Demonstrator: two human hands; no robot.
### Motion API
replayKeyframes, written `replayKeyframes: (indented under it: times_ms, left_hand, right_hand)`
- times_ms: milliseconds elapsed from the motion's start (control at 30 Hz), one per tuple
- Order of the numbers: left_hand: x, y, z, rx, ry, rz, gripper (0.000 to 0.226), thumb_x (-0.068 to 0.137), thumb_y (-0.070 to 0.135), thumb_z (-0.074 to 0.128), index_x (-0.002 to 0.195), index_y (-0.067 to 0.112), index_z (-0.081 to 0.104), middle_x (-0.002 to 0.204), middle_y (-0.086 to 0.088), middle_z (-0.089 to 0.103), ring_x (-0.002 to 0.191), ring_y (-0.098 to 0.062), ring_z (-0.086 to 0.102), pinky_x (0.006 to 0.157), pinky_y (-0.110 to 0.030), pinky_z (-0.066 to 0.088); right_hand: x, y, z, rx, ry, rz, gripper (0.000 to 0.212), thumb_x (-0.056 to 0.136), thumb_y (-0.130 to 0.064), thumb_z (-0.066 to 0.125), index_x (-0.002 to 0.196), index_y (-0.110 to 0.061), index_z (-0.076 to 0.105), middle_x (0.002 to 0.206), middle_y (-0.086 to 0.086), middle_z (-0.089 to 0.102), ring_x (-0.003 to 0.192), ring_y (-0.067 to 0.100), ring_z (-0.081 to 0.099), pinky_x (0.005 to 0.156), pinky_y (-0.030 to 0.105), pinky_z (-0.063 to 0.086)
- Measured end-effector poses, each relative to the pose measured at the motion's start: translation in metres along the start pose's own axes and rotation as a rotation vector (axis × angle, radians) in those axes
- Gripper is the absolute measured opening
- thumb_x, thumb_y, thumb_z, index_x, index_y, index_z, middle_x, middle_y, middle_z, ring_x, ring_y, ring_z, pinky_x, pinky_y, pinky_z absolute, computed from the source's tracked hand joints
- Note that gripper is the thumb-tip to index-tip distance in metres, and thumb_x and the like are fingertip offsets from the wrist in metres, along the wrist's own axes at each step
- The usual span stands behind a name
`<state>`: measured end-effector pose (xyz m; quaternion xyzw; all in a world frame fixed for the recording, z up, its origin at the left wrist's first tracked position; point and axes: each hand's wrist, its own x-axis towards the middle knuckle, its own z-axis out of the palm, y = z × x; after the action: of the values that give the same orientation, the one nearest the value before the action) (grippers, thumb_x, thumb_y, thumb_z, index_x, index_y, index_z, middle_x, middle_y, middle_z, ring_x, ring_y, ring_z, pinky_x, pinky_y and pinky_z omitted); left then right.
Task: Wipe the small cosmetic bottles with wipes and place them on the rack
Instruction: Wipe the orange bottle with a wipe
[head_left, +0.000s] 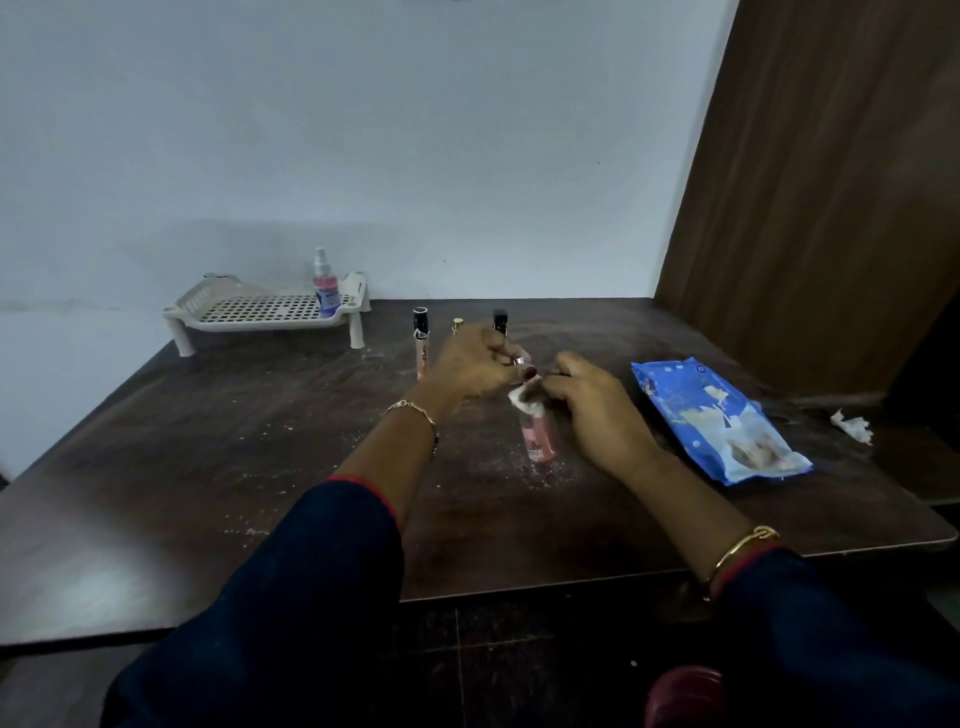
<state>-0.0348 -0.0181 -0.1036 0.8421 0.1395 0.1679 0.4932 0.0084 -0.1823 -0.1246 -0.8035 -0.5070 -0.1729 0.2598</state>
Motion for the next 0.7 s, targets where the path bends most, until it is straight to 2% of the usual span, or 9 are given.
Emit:
replayKeyframes:
  times_ms: [67, 133, 167, 267, 367, 467, 567, 634, 700]
  left_hand:
    - [-0.002, -0.006, -0.007, -0.029, -0.012, -0.019, 0.013, 0.074, 0.008, 0.076, 0.086, 0.006, 0.071, 0.07, 0.001, 0.066, 0.067, -0.009, 0.064, 0.066, -0.019, 0.055]
    - [-0.008, -0.011, -0.015, -0.102, -0.038, -0.076, 0.021, 0.078, -0.002, 0.068, 0.099, -0.006, 0.065, 0.071, -0.002, 0.063, 0.056, 0.0, 0.062, 0.05, -0.009, 0.047]
    - [-0.011, -0.014, -0.018, -0.13, -0.049, -0.088, 0.024, 0.079, -0.006, 0.065, 0.103, -0.009, 0.062, 0.073, -0.004, 0.063, 0.058, -0.002, 0.063, 0.049, -0.008, 0.047]
    - [-0.018, -0.022, -0.023, -0.147, -0.061, -0.048, 0.027, 0.079, -0.005, 0.065, 0.105, -0.011, 0.06, 0.082, -0.006, 0.065, 0.075, -0.011, 0.063, 0.059, -0.01, 0.053]
    - [-0.023, -0.022, -0.023, -0.204, -0.072, 0.001, 0.021, 0.08, -0.012, 0.061, 0.101, -0.009, 0.058, 0.077, -0.008, 0.062, 0.064, -0.003, 0.066, 0.057, -0.009, 0.051]
    - [-0.027, -0.02, -0.023, -0.247, -0.091, 0.04, 0.019, 0.078, -0.016, 0.06, 0.094, -0.006, 0.057, 0.071, -0.012, 0.057, 0.059, 0.002, 0.066, 0.058, -0.009, 0.051]
    - [-0.031, -0.021, -0.026, -0.216, -0.09, 0.074, 0.019, 0.077, -0.012, 0.064, 0.092, -0.003, 0.059, 0.066, -0.006, 0.061, 0.059, 0.004, 0.065, 0.06, -0.009, 0.05]
    - [-0.034, -0.022, -0.028, -0.258, -0.087, 0.07, 0.02, 0.075, -0.011, 0.066, 0.091, 0.0, 0.06, 0.063, 0.004, 0.068, 0.064, 0.002, 0.066, 0.061, -0.015, 0.054]
    - [-0.037, -0.025, -0.028, -0.336, -0.065, 0.032, 0.022, 0.074, -0.008, 0.069, 0.094, -0.003, 0.061, 0.065, 0.002, 0.071, 0.067, -0.007, 0.068, 0.063, -0.023, 0.055]
  right_hand:
    - [0.0, -0.003, 0.009, 0.07, -0.002, 0.006, 0.015, 0.074, -0.004, 0.067, 0.086, -0.011, 0.073, 0.086, 0.004, 0.06, 0.077, 0.019, 0.058, 0.065, 0.032, 0.047]
    - [-0.006, 0.004, 0.016, 0.126, -0.032, 0.022, 0.017, 0.07, 0.001, 0.067, 0.082, -0.01, 0.074, 0.087, 0.005, 0.064, 0.079, 0.019, 0.061, 0.069, 0.036, 0.051]
    - [-0.01, 0.008, 0.018, 0.152, -0.057, 0.05, 0.019, 0.07, 0.002, 0.067, 0.081, -0.011, 0.074, 0.086, 0.004, 0.065, 0.079, 0.018, 0.063, 0.07, 0.038, 0.052]
    - [-0.026, 0.02, 0.016, 0.226, -0.133, 0.116, 0.023, 0.072, 0.0, 0.067, 0.079, -0.02, 0.076, 0.085, -0.001, 0.067, 0.08, 0.012, 0.065, 0.072, 0.037, 0.054]
    - [-0.028, 0.018, 0.01, 0.252, -0.149, 0.134, 0.03, 0.072, 0.003, 0.067, 0.077, -0.026, 0.076, 0.081, -0.004, 0.068, 0.078, 0.008, 0.065, 0.071, 0.03, 0.054]
    - [-0.012, 0.003, 0.011, 0.355, -0.02, 0.177, 0.026, 0.073, 0.004, 0.066, 0.075, -0.021, 0.073, 0.081, -0.008, 0.068, 0.078, 0.003, 0.065, 0.073, 0.021, 0.052]
    - [0.002, -0.017, 0.014, 0.412, 0.105, 0.195, 0.012, 0.075, -0.01, 0.073, 0.075, -0.021, 0.069, 0.085, -0.01, 0.066, 0.079, 0.001, 0.063, 0.072, 0.013, 0.051]
    - [0.002, -0.02, 0.02, 0.38, 0.145, 0.18, 0.009, 0.073, -0.016, 0.077, 0.072, -0.018, 0.068, 0.084, -0.01, 0.066, 0.078, 0.001, 0.063, 0.07, 0.016, 0.053]
    - [-0.005, -0.016, 0.026, 0.348, 0.152, 0.189, 0.012, 0.07, -0.012, 0.077, 0.068, -0.018, 0.067, 0.08, -0.008, 0.066, 0.075, 0.004, 0.063, 0.07, 0.026, 0.055]
